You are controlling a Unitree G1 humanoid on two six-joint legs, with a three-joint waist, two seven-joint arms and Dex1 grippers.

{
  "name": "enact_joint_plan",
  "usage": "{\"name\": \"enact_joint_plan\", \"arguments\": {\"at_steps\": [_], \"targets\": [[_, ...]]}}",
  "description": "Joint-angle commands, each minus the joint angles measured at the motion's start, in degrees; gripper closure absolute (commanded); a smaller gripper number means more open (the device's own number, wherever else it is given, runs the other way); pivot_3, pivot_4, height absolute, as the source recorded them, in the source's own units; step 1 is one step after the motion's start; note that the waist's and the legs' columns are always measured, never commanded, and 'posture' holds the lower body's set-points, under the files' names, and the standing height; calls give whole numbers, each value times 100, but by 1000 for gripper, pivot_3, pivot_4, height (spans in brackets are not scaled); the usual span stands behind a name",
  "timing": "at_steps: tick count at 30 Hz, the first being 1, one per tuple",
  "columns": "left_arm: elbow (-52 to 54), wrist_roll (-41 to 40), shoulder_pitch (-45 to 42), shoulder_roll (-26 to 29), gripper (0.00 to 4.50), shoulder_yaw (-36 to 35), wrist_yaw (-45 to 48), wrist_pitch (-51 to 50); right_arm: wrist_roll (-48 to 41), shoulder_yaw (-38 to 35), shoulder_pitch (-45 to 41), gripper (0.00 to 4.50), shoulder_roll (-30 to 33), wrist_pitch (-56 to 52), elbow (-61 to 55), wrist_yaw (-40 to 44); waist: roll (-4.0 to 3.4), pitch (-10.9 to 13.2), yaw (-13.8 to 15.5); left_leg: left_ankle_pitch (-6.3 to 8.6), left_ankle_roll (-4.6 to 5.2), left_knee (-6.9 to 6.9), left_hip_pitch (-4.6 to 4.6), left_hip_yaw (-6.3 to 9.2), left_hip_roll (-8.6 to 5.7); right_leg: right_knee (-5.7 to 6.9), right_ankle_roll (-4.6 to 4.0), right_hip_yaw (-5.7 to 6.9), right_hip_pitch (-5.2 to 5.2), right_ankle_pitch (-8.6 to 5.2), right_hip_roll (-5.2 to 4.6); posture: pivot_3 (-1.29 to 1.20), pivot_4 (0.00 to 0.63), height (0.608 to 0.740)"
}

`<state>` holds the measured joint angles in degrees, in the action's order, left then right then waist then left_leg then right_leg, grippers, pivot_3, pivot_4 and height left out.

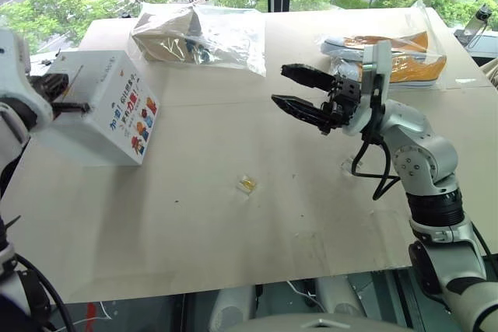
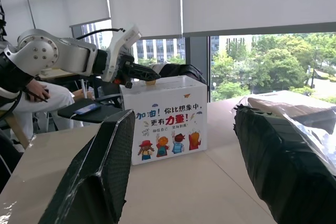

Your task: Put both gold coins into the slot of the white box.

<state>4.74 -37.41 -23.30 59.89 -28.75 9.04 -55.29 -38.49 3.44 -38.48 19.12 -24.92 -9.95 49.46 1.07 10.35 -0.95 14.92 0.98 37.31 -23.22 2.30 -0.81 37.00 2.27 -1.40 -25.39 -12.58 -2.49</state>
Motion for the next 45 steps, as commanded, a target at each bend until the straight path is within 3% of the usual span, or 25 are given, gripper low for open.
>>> {"name": "enact_joint_plan", "arguments": {"at_steps": [1, 16, 19, 23, 28, 31, 34, 37, 45], "targets": [[-65, 329, 119, 12, 4500, -119, 153, 88, -116, -160, -72, 1284, -44, 2, -81, 32, -1, -1, -10, 0, 0, 1, 2, -3, 0, 2, 0, -3, 0, 0, 0, 0, 150, 740], [-308, 814, 435, -325, 4500, -103, 1021, 855, -70, -117, -159, 1284, -112, 35, -9, 68, -1, -4, -13, -5, -8, 10, 32, -28, -2, 64, 0, -27, -1, 0, -5, 0, 150, 740], [-401, 945, 492, -358, 3583, -169, 1050, 985, -78, -143, -152, 1254, -89, 8, -33, 55, 1, -7, -4, -6, -9, 14, 34, -28, -3, 74, 0, -26, -1, 0, -6, 0, 150, 740], [-333, 1084, 307, -461, 1731, -351, 1103, 1692, -79, -160, -147, 1254, -49, -22, -47, 39, 4, -10, 2, -5, -6, 17, 37, -26, -5, 85, -1, -25, -1, 0, -7, 0, 150, 740], [-62, 976, 38, -590, 1731, -516, 1291, 2229, -90, -115, -96, 1254, -32, -103, -103, 40, 20, -18, 8, -7, -10, 20, 35, -18, -5, 86, -2, -20, -1, 1, -7, 0, 150, 740], [842, -96, 104, -866, 1731, -586, 1915, 1824, -32, 43, 97, 1254, 64, -243, -200, 124, 22, -19, 9, -11, -17, 21, 32, -20, -6, 83, -1, -21, -1, 1, -11, 0, 150, 740], [2023, -820, 1134, -805, 1731, -384, 2895, 1371, 191, 417, 424, 1254, 298, -379, -299, 363, 21, -20, -15, -11, -17, 21, 27, -23, -6, 75, -1, -23, 0, 1, -15, 0, 150, 740], [2736, -1026, 2262, -642, 1731, -269, 3546, 1161, 528, 844, 708, 1254, 324, -324, -310, 378, 20, -19, -140, -11, -17, 13, 33, -36, -4, 73, -1, -30, -2, 0, -19, 0, 150, 740], [3217, -418, 3675, -225, 1731, -39, 4385, 1420, 1667, 1875, 888, 1254, 85, -133, 375, 346, 19, -18, -141, -12, -12, 21, 53, -32, 14, 96, -27, -18, -1, 13, 40, 0, 150, 740]]}}
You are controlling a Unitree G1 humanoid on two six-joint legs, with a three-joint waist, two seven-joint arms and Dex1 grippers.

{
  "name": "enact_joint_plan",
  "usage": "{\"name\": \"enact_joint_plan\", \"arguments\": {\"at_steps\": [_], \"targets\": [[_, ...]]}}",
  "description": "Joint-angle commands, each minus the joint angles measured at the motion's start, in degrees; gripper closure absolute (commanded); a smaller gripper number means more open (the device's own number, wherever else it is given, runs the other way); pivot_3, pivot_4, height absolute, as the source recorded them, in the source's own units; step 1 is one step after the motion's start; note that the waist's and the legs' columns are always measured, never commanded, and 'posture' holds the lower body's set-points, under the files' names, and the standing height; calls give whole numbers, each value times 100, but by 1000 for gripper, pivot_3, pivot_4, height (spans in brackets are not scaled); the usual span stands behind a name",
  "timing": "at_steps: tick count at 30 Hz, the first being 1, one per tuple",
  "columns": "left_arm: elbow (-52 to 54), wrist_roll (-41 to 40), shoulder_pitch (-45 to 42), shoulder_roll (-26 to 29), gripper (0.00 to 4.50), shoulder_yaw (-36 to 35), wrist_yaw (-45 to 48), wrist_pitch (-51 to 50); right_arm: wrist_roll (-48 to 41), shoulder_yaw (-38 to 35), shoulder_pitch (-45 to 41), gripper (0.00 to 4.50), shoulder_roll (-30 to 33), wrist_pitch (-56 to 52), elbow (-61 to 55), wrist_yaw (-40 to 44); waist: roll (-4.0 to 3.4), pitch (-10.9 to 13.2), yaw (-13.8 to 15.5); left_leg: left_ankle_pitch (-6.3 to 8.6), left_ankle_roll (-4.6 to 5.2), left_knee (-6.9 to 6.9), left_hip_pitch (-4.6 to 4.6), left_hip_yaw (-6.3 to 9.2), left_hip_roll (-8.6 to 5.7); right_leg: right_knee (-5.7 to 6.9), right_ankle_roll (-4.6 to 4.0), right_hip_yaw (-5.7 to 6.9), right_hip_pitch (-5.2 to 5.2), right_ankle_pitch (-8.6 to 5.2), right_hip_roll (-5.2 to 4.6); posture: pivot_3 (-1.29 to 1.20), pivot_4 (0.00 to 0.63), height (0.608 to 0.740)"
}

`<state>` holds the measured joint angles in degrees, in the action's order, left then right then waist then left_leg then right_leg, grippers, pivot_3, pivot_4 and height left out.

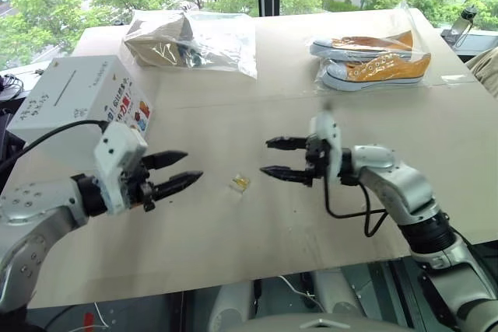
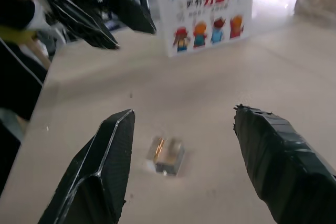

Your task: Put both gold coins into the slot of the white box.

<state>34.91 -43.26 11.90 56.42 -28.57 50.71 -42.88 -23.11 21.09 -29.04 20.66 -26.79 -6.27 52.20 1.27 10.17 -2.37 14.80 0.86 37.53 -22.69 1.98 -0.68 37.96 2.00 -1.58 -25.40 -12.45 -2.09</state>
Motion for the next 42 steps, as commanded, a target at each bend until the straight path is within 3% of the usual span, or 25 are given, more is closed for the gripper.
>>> {"name": "enact_joint_plan", "arguments": {"at_steps": [1, 6, 14, 15, 17, 23, 24, 30, 35, 38, 42], "targets": [[216, 276, 276, 134, 1731, -48, 265, 228, 168, 175, -89, 1254, -165, 8, 109, 59, 0, 0, 2, 0, 0, 4, 1, 0, 0, 0, 0, 0, 2, 0, 1, 0, 150, 740], [158, 694, 491, -65, 1731, -32, 126, 503, 652, 505, -235, 1254, -638, 452, 702, 73, 0, 0, 3, 0, 1, 33, 10, 6, 2, 0, 0, 5, 24, 1, 7, 0, 150, 740], [369, 390, 830, -712, 1731, -569, 133, 660, 1043, 634, -85, 1254, -1183, 720, 955, -170, 2, -1, 5, 1, -1, 35, 7, 11, 10, -2, 0, 10, 24, 2, -6, 0, 150, 740], [380, 386, 864, -734, 1652, -592, 133, 661, 1080, 625, -63, 1665, -1203, 740, 961, -196, 1, -1, 7, 1, -1, 35, 7, 13, 10, -2, -1, 12, 24, 2, -12, 0, 150, 740], [387, 361, 894, -765, 1652, -623, 114, 652, 1114, 571, -25, 2047, -1255, 752, 961, -245, 2, -1, 12, 1, -1, 35, 7, 15, 10, -1, -1, 13, 25, 2, -13, 0, 150, 740], [301, 423, 877, -820, 1652, -546, 83, 688, 1133, 527, 55, 4265, -1247, 736, 878, -213, 2, -1, 12, 1, -1, 41, 8, 15, 10, -1, -4, 15, 28, 4, 6, 0, 150, 740], [289, 400, 861, -836, 1652, -544, 78, 685, 1110, 514, 56, 4401, -1260, 719, 858, -204, 2, -1, 12, 1, -1, 41, 8, 15, 10, -1, -4, 15, 27, 4, 6, 0, 150, 740], [200, 97, 633, -1084, 1652, -477, -36, 637, 818, 248, -60, 4401, -1392, 420, 714, -208, 2, -1, 10, 1, -1, 43, 8, 17, 11, 0, -4, 16, 28, 4, 5, 0, 150, 740], [146, -550, 349, -1598, 1652, -439, -349, 532, -86, -412, -183, 4401, -1684, -405, 418, -313, 2, -1, 11, 1, 0, 46, 8, 18, 12, 0, -4, 16, 30, 4, -1, 0, 150, 740], [141, -1183, 29, -2128, 1652, -315, -789, 489, -1011, -1024, -284, 4401, -2086, -1168, 173, -597, 2, -2, 15, 2, 0, 51, 8, 22, 14, 2, -4, 18, 32, 5, -9, 0, 150, 740], [147, -2413, -680, -3234, 1652, -91, -1844, 741, -2395, -1853, -522, 4401, -2677, -2117, -80, -1193, 2, -2, 22, 2, 0, 67, 5, 42, 16, 1, -9, 35, 45, 9, -15, 0, 150, 740]]}}
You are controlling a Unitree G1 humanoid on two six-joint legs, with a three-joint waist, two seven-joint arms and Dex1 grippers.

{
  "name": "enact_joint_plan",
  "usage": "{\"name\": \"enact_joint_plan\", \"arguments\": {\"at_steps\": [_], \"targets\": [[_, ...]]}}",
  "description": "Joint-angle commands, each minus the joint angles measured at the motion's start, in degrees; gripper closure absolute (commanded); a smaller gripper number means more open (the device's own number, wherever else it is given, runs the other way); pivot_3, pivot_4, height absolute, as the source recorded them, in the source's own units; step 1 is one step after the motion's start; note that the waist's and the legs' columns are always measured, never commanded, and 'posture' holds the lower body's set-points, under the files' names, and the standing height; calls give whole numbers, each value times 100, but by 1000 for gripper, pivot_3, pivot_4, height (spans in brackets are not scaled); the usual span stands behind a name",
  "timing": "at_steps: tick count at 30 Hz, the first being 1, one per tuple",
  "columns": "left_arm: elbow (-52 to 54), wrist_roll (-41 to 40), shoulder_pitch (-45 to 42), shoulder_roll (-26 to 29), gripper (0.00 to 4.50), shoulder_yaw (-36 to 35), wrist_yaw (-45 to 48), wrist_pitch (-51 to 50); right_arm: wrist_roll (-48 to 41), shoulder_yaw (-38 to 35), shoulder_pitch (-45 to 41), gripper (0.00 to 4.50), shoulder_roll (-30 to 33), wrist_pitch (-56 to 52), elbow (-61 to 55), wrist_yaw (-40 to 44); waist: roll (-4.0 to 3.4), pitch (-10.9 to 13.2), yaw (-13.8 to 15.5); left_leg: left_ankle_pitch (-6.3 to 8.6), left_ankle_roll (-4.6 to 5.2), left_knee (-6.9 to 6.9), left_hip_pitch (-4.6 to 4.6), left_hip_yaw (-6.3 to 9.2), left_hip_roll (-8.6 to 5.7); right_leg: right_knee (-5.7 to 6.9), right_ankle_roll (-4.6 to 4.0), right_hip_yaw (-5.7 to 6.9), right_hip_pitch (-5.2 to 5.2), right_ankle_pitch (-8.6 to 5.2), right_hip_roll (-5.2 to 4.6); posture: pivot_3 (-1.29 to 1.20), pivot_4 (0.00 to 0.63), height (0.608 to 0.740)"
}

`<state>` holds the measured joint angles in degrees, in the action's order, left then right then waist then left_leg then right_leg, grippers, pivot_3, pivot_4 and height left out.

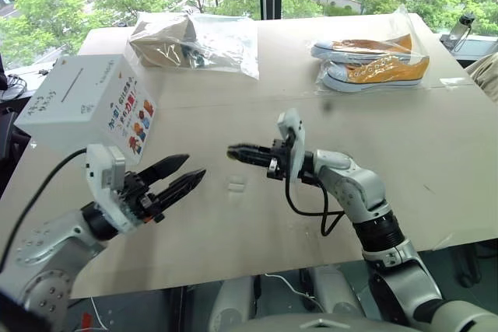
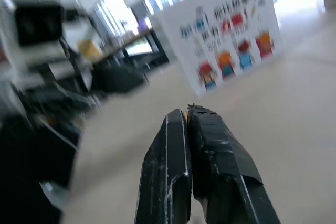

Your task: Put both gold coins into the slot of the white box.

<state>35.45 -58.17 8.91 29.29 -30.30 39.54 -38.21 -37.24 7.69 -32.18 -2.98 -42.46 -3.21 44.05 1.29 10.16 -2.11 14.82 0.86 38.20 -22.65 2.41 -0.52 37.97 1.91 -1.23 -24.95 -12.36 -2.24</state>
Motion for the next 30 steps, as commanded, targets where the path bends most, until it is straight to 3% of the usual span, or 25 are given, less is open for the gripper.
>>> {"name": "enact_joint_plan", "arguments": {"at_steps": [1, 6, 10, 14, 18, 30], "targets": [[81, -1200, -566, -780, 1652, 146, -1010, 371, -1197, -638, -259, 4401, -418, -638, -402, -507, -6, 0, 12, 0, 0, 5, 1, 8, 0, -1, 0, 2, 7, 0, 0, 0, 150, 740], [113, -1721, -1215, -1822, 1652, 684, -1904, 832, -2026, -1060, -490, 4401, -845, -810, -411, -1158, 8, -12, 50, 0, 0, 16, 2, 39, -14, -3, -4, 16, 28, 3, -7, 0, 150, 740], [100, -1763, -1414, -2196, 1652, 1122, -2112, 1013, -2375, -1175, -599, 4401, -968, -665, -359, -1503, 8, -12, 34, -1, 0, 16, 2, 36, -23, -2, -4, 24, 30, 3, 14, 0, 150, 740], [57, -1900, -1427, -2341, 1652, 1359, -2152, 1127, -2633, -1214, -692, 4401, -982, -460, -283, -1715, 8, -12, -8, -1, 1, 16, 2, 33, -22, -2, -4, 28, 29, 2, 24, 0, 150, 740], [20, -1856, -1412, -2358, 2802, 1616, -2150, 1145, -2734, -1105, -726, 4500, -932, -310, -267, -1725, 8, -12, -8, -1, 2, 15, 2, 35, -20, -2, -4, 30, 30, 2, 30, 0, 150, 740], [-170, -1805, -1490, -2370, 2802, 1897, -2152, 1321, -2844, -803, -715, 4500, -760, -254, -378, -1543, 8, -12, -10, -1, 2, 16, 2, 36, -21, -5, -3, 28, 31, 1, 35, 0, 150, 740]]}}
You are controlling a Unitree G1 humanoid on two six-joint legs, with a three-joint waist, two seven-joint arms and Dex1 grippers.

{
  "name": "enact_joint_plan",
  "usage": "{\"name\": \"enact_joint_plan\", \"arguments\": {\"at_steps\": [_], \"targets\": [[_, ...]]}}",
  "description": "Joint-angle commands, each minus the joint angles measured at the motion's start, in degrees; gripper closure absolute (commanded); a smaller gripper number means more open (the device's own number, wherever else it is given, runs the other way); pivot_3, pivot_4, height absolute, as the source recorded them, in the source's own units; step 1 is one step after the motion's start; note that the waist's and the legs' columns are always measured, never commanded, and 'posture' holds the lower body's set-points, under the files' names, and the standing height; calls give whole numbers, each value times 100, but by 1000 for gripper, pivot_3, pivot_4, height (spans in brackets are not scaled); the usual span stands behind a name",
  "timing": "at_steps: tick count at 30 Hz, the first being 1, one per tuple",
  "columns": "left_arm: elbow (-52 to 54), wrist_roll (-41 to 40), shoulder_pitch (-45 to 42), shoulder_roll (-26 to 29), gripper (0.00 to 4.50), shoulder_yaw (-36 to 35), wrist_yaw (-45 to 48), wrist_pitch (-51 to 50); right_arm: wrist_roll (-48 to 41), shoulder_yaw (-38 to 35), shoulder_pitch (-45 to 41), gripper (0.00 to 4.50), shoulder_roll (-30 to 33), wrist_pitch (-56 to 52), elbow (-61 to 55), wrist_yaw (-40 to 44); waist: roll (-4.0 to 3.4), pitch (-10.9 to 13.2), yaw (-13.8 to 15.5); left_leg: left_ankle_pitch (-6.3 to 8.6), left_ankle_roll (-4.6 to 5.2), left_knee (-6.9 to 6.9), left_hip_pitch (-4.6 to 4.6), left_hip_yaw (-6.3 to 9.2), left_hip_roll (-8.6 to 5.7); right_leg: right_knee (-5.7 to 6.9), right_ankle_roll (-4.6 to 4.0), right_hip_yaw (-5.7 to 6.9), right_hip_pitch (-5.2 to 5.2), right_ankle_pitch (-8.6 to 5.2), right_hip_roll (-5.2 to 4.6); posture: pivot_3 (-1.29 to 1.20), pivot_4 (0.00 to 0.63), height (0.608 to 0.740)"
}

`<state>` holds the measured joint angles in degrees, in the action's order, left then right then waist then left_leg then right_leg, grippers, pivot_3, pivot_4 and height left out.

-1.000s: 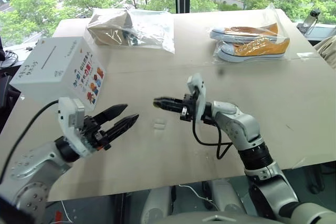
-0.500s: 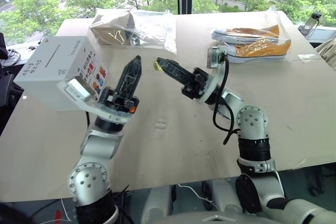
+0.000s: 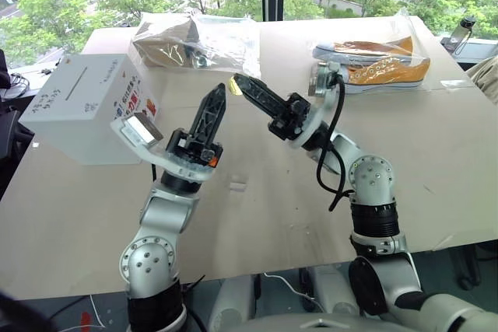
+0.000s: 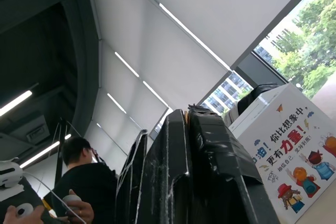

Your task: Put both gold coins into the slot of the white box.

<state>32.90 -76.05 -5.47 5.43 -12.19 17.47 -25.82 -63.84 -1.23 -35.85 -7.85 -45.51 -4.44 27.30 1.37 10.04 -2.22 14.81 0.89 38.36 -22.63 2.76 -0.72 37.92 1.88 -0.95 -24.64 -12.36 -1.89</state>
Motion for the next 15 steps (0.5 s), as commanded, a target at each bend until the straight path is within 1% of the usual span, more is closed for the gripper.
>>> {"name": "enact_joint_plan", "arguments": {"at_steps": [1, 7, 15], "targets": [[80, -9, -53, 26, 2802, 106, 57, 83, -179, 109, -350, 4500, -260, 51, -252, 138, 0, 0, 1, 0, 0, 0, 0, 0, 0, -1, 0, 0, 0, 0, 0, 0, 150, 740], [89, 84, -15, 24, 2802, 313, 127, 87, -182, 201, -364, 4500, -208, 18, -244, 170, -1, 0, 0, 0, 0, 0, 0, 0, 0, -3, 0, 0, 1, -1, 1, 0, 150, 740], [108, -12, -48, -138, 2802, 279, 132, 325, -260, 130, -359, 4500, -262, 52, -207, 39, -1, 0, 0, 0, 0, -1, -1, 0, 0, -5, 0, -1, 1, -1, 0, 0, 150, 740]]}}
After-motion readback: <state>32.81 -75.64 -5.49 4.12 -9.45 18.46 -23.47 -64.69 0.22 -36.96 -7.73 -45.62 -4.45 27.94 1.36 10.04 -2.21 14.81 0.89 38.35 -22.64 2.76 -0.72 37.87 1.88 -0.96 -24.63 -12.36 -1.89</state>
